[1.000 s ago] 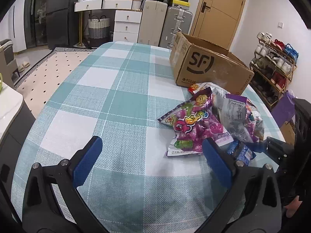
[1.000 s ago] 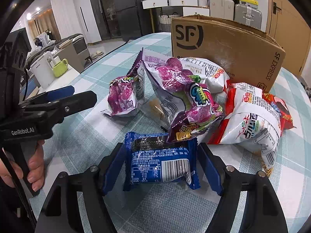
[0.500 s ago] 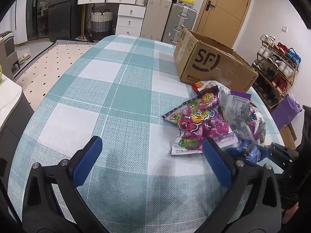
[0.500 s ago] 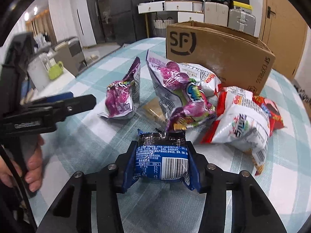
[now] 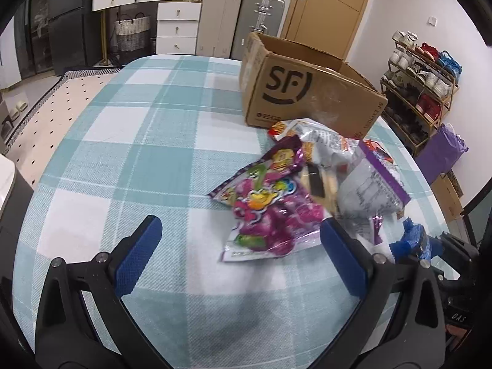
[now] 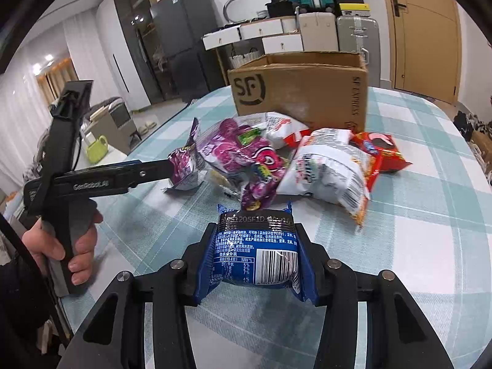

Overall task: Organize snacks
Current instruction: 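Grasp the purple candy bag with the left gripper while the right gripper holds the blue pack, then carry the purple candy bag and blue cookie pack over the box with both grippers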

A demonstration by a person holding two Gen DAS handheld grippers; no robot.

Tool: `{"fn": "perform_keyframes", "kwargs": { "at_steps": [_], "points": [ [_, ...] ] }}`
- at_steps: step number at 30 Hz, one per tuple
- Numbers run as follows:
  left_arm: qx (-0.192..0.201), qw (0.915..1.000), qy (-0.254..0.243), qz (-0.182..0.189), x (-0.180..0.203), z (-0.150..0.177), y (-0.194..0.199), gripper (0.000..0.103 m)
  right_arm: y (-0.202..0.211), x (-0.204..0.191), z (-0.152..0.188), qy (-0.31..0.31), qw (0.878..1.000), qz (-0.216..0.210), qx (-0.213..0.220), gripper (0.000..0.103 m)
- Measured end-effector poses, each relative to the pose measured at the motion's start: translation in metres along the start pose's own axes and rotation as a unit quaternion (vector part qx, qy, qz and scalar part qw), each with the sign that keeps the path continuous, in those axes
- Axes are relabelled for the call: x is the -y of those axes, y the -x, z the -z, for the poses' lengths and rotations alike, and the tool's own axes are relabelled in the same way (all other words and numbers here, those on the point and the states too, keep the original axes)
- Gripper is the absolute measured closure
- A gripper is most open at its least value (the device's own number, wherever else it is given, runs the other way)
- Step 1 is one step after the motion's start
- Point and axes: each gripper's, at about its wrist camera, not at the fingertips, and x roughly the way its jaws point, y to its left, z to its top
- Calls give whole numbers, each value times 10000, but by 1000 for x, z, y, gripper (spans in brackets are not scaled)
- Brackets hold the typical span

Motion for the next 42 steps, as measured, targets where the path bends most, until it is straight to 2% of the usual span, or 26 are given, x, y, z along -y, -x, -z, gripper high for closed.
{"fn": "perform_keyframes", "kwargs": {
  "at_steps": [7, 17, 20, 22, 23, 25, 31, 35, 42],
  "points": [
    [-153, 9999, 38, 0, 11, -12, -18, 0, 24, 21, 5, -155, 9996, -70, 205, 55],
    [-440, 9986, 247, 127, 8, -21, -45, 1, 29, 31, 5, -231, 9992, -192, 277, 55],
    [-440, 9980, 373, 258, 3, -23, -50, 7, 29, 32, 6, -227, 9992, -197, 259, 55],
    [-433, 9973, 411, 421, 2, -25, -52, 23, 27, 34, 6, -254, 9992, -198, 238, 55],
    [-426, 9973, 407, 445, 2, -26, -52, 27, 27, 35, 7, -273, 9992, -205, 224, 55],
    [-432, 9971, 407, 470, 2, -27, -53, 43, 26, 36, 7, -300, 9991, -206, 207, 55],
    [-430, 9953, 595, 631, -7, -24, -49, 50, 24, 36, 8, -309, 9992, -175, 158, 55],
    [-496, 9952, 583, 612, -8, -21, -43, 53, 25, 33, 8, -299, 9993, -161, 156, 55],
    [-149, 9990, 319, 290, -3, -8, -7, 56, 31, 23, 3, -287, 9990, -269, 232, 55]
  ]
}}
